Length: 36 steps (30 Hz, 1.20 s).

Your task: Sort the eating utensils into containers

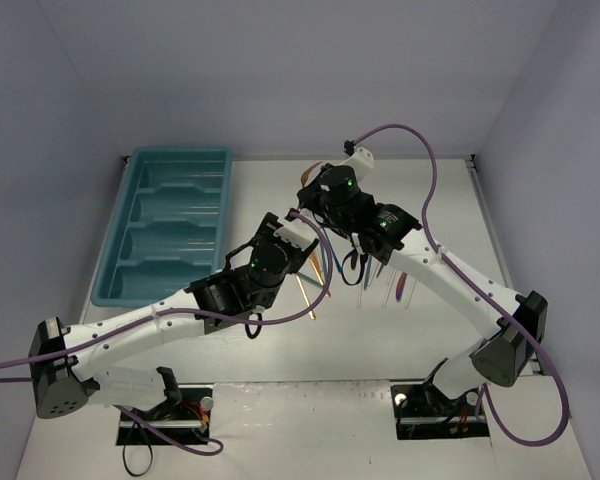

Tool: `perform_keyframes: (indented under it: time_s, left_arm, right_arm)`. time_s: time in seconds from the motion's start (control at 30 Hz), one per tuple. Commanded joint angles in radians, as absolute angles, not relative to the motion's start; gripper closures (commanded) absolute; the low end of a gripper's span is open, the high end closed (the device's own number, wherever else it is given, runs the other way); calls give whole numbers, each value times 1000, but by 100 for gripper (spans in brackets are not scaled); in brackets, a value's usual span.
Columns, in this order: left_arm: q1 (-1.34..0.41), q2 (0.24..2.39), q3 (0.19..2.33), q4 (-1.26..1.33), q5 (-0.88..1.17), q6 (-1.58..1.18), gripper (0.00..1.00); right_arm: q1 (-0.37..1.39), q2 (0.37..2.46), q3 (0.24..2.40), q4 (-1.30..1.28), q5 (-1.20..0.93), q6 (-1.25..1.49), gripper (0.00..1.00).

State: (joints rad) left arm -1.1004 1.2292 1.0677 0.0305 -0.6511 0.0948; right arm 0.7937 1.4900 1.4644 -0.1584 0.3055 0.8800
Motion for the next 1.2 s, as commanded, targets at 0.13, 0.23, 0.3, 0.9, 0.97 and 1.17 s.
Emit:
perform_keyframes:
  time_s: [0.13, 0.23, 0.3, 0.9, 0.97, 1.17]
  left_arm:
    - [-1104, 1228, 1096, 125, -677, 108, 68]
    - [-1104, 1228, 1099, 126, -676, 107, 78]
    - [-1104, 1224, 1098, 126, -676, 107, 85]
    - [-1063, 1093, 929, 127, -735, -78, 100]
    - [-1029, 1068, 910, 102, -733, -126, 100]
    - [-845, 970, 894, -121, -719, -440, 100]
  right_arm:
    - [798, 1437, 1463, -115, 319, 903, 100]
    - [799, 1438, 1458, -114, 319, 905, 100]
    - [799, 1439, 1453, -114, 319, 908, 100]
    - [750, 1421, 1404, -115, 377, 905, 6]
    - [719, 1396, 1400, -115, 379, 892, 3]
    - [563, 1286, 1335, -122, 389, 821, 1]
